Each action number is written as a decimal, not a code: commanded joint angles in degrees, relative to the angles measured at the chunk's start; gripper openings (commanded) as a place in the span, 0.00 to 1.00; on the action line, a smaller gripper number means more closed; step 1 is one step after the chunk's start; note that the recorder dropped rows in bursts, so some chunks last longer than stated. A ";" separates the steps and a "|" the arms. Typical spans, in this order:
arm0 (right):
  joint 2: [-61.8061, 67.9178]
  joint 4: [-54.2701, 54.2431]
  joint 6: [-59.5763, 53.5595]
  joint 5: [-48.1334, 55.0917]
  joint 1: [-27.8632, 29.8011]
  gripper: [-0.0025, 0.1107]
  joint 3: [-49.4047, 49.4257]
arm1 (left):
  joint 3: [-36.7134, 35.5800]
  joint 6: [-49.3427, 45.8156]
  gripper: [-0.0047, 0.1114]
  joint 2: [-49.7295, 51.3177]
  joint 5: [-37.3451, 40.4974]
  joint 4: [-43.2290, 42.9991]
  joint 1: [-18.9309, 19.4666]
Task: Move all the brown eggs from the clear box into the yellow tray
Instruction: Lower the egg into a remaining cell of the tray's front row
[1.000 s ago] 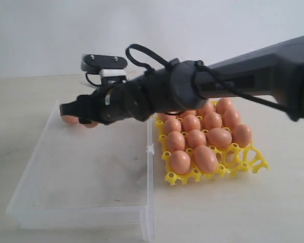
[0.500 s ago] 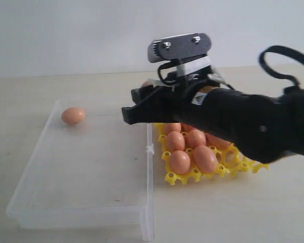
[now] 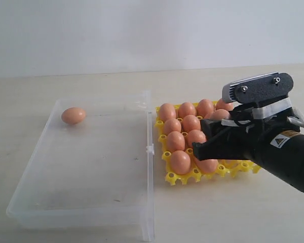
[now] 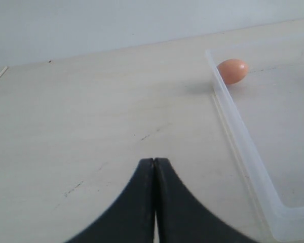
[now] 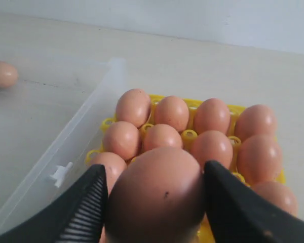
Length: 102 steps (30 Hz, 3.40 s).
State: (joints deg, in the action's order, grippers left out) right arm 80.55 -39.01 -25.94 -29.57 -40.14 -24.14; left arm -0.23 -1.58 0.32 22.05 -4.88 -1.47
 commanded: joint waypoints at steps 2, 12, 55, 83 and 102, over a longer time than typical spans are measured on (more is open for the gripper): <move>-0.63 -2.51 2.16 3.26 0.56 0.02 0.31 | 0.23 0.15 0.04 -0.32 -0.35 0.31 -0.30; -0.63 -4.29 2.05 14.52 6.33 0.02 -2.32 | 0.23 0.15 0.04 -0.32 -0.35 0.31 -0.30; 12.82 9.65 11.07 11.03 14.31 0.02 -6.13 | 0.23 0.15 0.04 -0.32 -0.35 0.31 -0.30; 14.88 11.22 10.95 13.67 14.31 0.02 -8.29 | 0.23 0.15 0.04 -0.32 -0.35 0.31 -0.30; 14.88 12.08 10.79 17.45 14.31 0.54 -8.29 | 0.23 0.15 0.04 -0.32 -0.35 0.31 -0.30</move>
State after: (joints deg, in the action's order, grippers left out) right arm 95.29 -27.68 -15.11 -12.24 -25.98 -32.02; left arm -0.23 -1.58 0.32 22.05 -4.88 -1.47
